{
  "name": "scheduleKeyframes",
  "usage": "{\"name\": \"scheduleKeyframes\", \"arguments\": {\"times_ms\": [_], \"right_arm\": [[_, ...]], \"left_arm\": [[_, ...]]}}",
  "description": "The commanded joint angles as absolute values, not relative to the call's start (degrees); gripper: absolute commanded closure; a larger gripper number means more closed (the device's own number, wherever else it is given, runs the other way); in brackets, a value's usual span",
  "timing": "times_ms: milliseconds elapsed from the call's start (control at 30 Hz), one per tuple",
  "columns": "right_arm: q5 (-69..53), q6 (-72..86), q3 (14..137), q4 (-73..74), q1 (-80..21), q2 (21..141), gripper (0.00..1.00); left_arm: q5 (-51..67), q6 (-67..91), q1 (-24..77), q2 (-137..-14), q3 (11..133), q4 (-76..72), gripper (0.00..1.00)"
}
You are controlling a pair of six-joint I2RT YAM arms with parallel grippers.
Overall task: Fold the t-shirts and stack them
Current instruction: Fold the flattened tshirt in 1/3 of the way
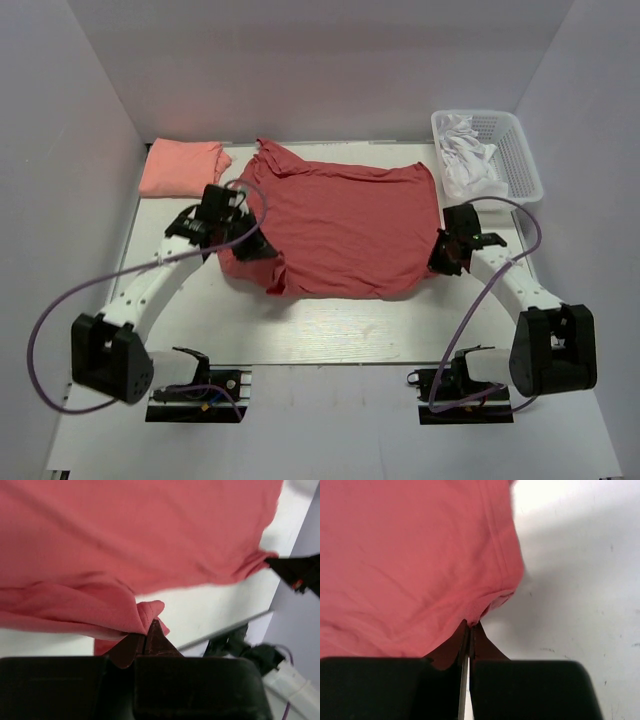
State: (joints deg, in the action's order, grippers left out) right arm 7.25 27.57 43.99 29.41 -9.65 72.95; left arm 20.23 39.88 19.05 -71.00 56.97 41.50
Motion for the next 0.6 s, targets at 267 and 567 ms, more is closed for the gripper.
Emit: {"name": "scheduleKeyframes", "arguments": {"times_ms": [267,567], "right_arm": [[15.20,25.05,62.91,32.34,-9.40,84.80,1.00],[17.49,24.35,71.28,34.54,-8.35,92.46,1.00]], "left_arm": [[9.50,35.33,17.05,-94.62,82.93,40.94,1.00],[0.88,33.05,13.01,-103.45,96.59,43.77,1.00]]}}
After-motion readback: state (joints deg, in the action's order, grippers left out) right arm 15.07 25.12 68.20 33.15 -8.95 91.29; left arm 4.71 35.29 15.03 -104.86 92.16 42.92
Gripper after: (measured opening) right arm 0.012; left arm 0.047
